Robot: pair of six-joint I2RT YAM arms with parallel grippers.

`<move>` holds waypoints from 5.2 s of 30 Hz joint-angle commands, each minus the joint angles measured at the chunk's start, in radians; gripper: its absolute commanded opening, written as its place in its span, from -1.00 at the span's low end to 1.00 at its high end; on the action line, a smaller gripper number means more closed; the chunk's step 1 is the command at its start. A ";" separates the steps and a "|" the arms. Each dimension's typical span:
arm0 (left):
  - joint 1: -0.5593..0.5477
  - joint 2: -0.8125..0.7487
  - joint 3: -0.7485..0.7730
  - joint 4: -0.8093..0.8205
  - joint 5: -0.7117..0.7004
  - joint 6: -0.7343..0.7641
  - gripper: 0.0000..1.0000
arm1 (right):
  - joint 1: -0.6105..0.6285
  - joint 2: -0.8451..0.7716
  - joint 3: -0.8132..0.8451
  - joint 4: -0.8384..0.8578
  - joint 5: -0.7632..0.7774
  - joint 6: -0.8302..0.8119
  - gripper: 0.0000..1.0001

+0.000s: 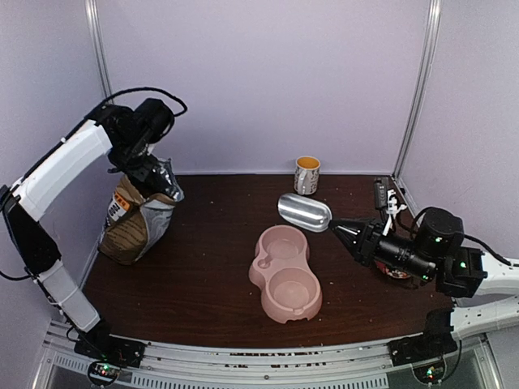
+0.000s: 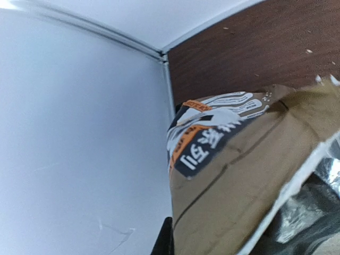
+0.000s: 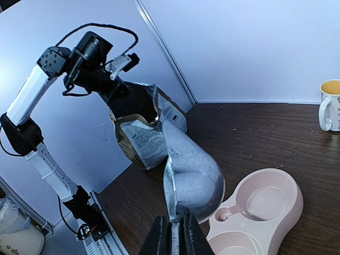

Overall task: Serve the pet food
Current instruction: Adjust the pet food bag at the center of the board, then insert the spatula into the pet food bag, then collect the pet food from the pet food bag.

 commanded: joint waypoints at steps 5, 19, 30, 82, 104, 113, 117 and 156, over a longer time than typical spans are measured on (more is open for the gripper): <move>-0.274 0.012 -0.185 0.179 0.011 -0.172 -1.00 | 0.005 -0.086 -0.037 -0.049 0.038 0.019 -1.00; -0.483 0.273 -0.225 0.284 0.397 -0.340 -1.00 | 0.006 -0.060 -0.062 -0.067 0.018 0.062 -1.00; -0.493 0.336 -0.360 0.486 0.568 -0.373 -1.00 | 0.011 -0.005 -0.070 -0.062 0.021 0.094 -1.00; -0.507 0.111 -0.233 0.199 0.355 -0.322 -0.71 | 0.110 0.640 0.312 0.041 -0.053 0.226 -1.00; -0.488 0.028 -0.335 0.292 0.486 -0.351 -0.83 | 0.067 0.987 0.583 0.004 -0.127 0.221 -1.00; -0.484 0.033 -0.350 0.309 0.488 -0.364 -0.84 | 0.098 1.122 0.631 0.033 -0.325 0.240 -1.00; -0.483 0.044 -0.366 0.312 0.470 -0.374 -0.66 | 0.130 1.119 0.581 0.009 -0.363 0.237 -1.00; -0.660 -0.148 -0.614 0.312 0.618 -0.341 0.49 | 0.165 0.856 0.455 -0.128 0.074 0.324 -1.00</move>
